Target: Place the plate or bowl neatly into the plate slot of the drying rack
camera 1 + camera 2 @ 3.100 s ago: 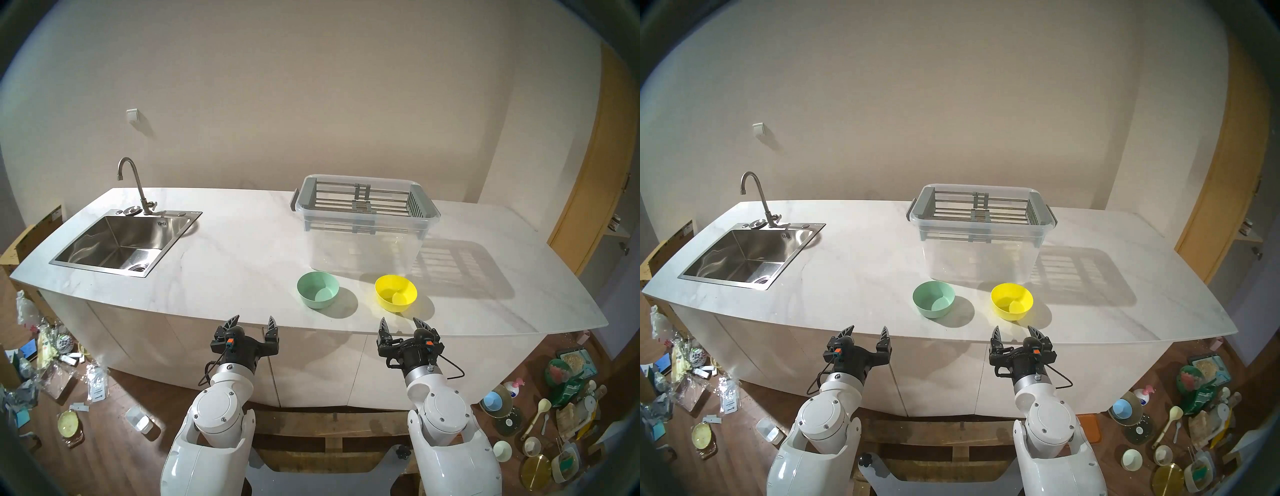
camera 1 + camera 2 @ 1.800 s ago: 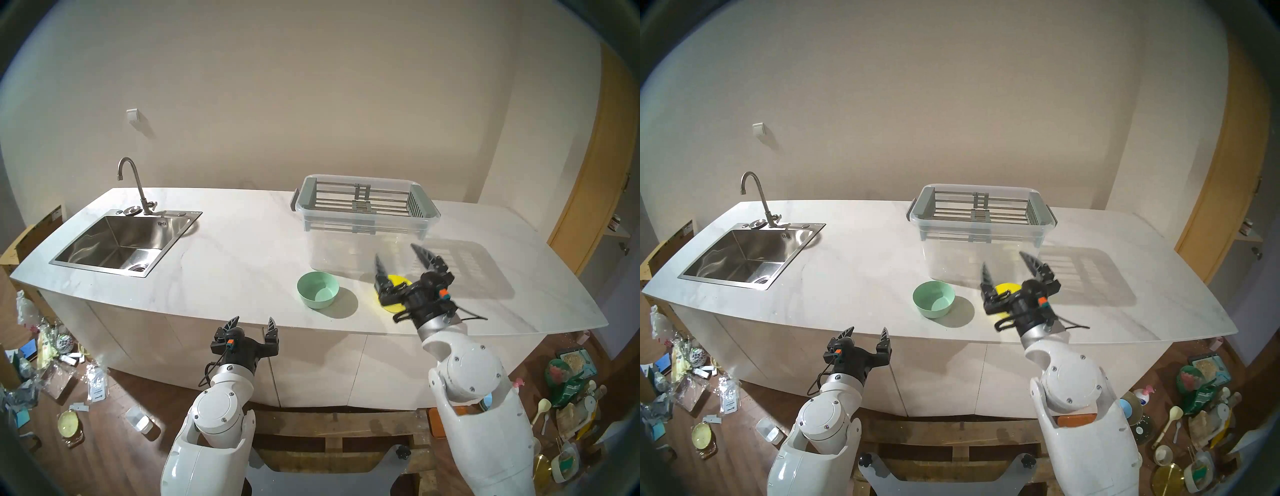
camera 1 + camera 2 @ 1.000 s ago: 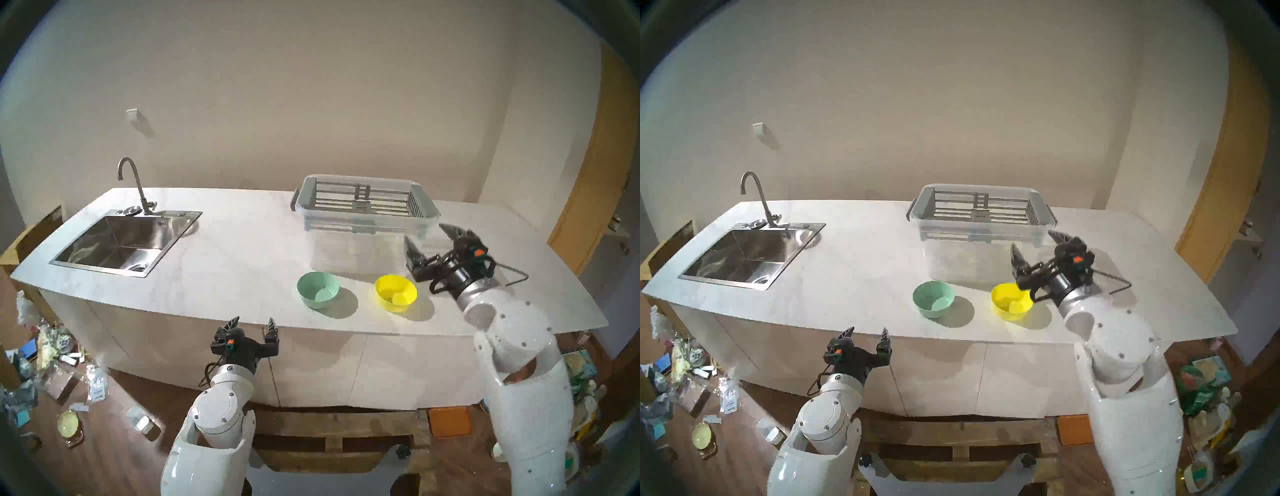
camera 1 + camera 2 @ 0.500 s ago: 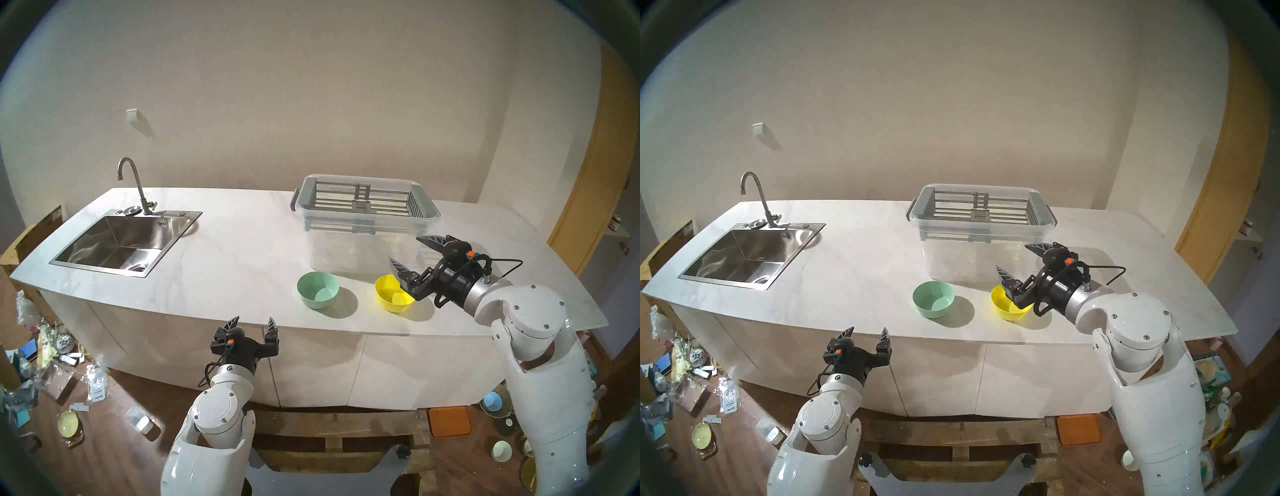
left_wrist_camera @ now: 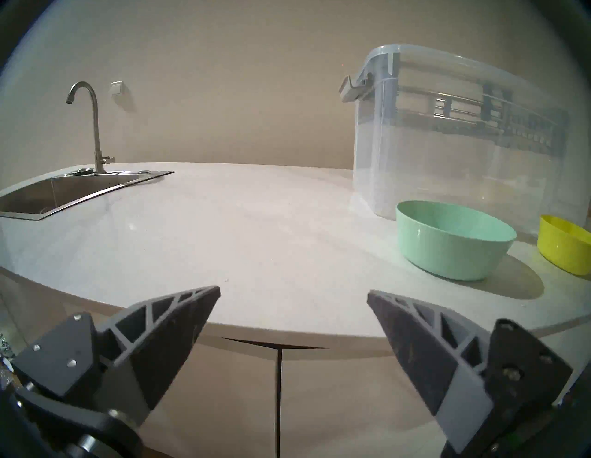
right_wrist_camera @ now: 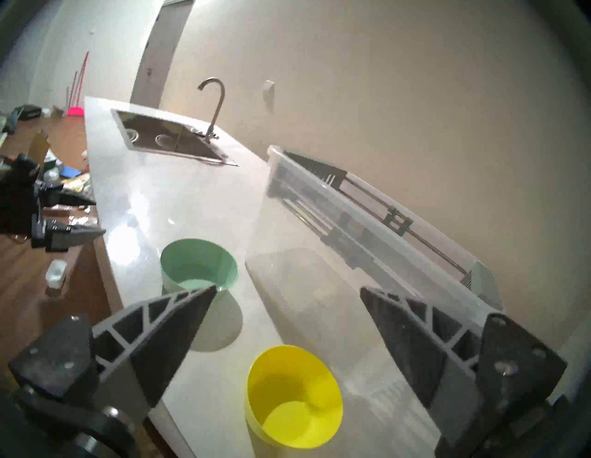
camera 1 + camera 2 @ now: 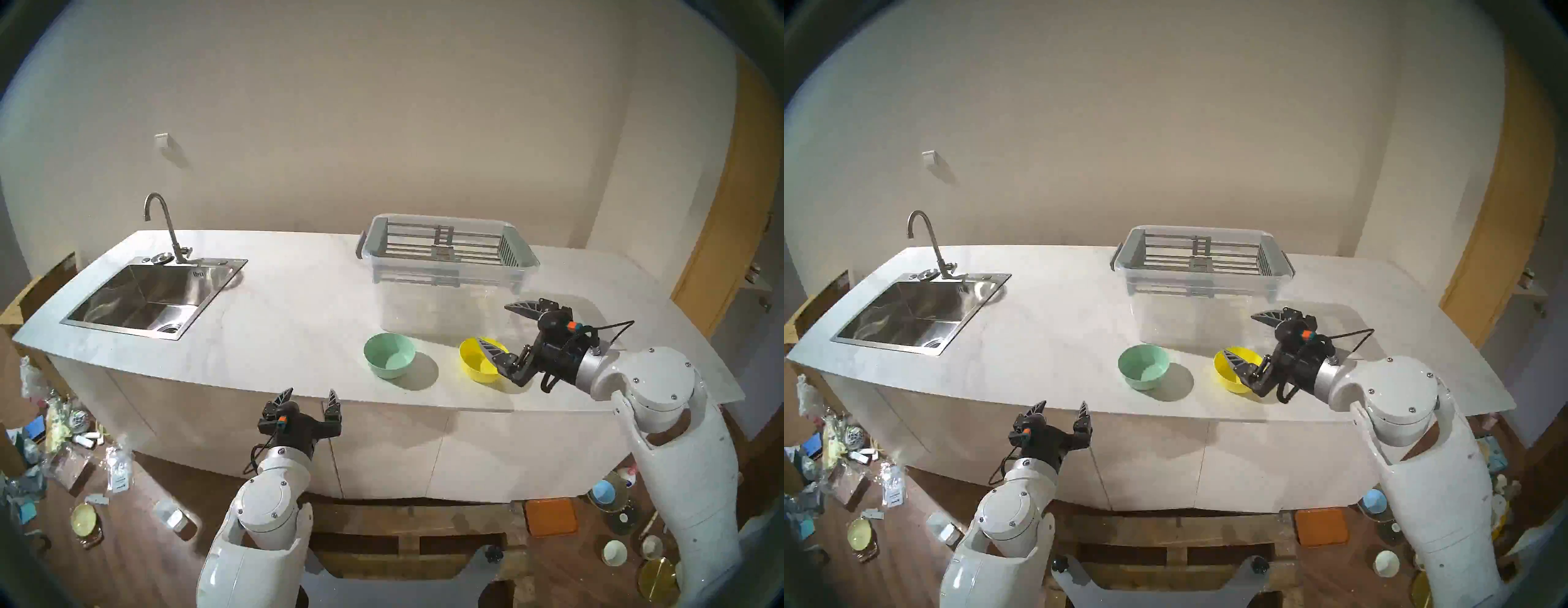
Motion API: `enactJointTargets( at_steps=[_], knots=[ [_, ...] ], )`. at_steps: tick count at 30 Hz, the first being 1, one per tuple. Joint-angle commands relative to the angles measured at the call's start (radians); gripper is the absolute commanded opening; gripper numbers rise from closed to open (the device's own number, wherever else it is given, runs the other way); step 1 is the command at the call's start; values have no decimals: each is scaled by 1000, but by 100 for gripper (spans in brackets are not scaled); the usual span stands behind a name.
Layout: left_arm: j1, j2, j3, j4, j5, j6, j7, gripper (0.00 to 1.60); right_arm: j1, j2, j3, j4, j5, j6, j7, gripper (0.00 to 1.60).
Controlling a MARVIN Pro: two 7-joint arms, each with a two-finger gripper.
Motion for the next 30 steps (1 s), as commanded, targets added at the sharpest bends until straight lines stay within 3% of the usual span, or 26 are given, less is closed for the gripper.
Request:
enactJointTargets(
  at_steps=[1, 6, 16, 30],
  knots=[
    [-4, 1, 3, -28, -2, -5, -5, 160, 20, 17, 9, -7, 23, -45, 40, 160],
    [-4, 1, 3, -28, -2, -5, -5, 160, 29, 36, -4, -17, 24, -42, 71, 160],
    [-4, 1, 3, -28, -2, -5, -5, 160, 68, 92, -101, 24, -31, -88, 122, 160],
    [-4, 1, 3, -28, -2, -5, -5, 160, 254, 106, -244, 216, -122, -151, 125, 160]
  ],
)
